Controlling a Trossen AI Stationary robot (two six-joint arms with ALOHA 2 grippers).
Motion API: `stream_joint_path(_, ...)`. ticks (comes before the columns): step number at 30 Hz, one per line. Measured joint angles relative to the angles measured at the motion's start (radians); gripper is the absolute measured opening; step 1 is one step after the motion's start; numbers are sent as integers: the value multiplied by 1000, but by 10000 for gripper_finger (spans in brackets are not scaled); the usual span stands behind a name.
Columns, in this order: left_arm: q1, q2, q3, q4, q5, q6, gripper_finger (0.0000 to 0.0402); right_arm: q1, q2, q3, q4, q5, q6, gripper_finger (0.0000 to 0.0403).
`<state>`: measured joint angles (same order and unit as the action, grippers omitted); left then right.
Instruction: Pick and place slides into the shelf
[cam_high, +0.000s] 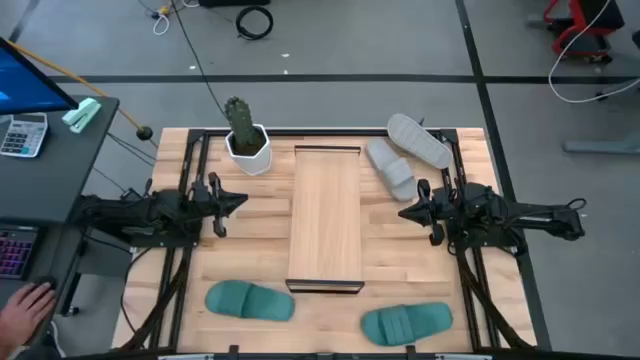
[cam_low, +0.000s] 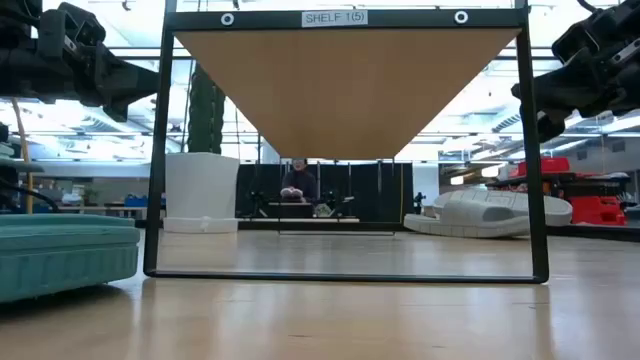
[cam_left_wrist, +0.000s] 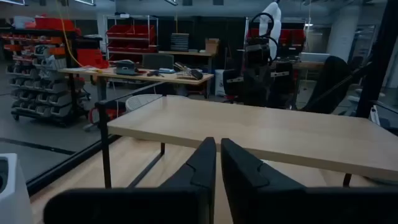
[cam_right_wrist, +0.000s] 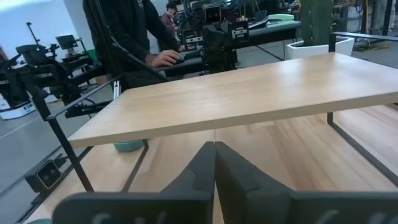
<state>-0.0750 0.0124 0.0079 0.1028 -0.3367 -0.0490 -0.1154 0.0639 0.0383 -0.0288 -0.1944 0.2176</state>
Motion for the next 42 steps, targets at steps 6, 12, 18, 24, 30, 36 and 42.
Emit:
stream_joint_path(6,0,0,0,0,0,0,33,0,0,0,0,0,0,18)
stream_joint_path(12,0,0,0,0,0,0,24,0,0,0,0,0,0,18)
stream_joint_path(18,-1,0,0,0,0,0,29,0,0,0,0,0,0,18)
stream_joint_path(24,-1,0,0,0,0,0,36,0,0,0,0,0,0,18)
stream_joint_path(30,-1,0,0,0,0,0,26,0,0,0,0,0,0,18)
stream_joint_path(36,-1,0,0,0,0,0,26,0,0,0,0,0,0,18)
stream_joint_path(42,0,0,0,0,0,0,36,0,0,0,0,0,0,18)
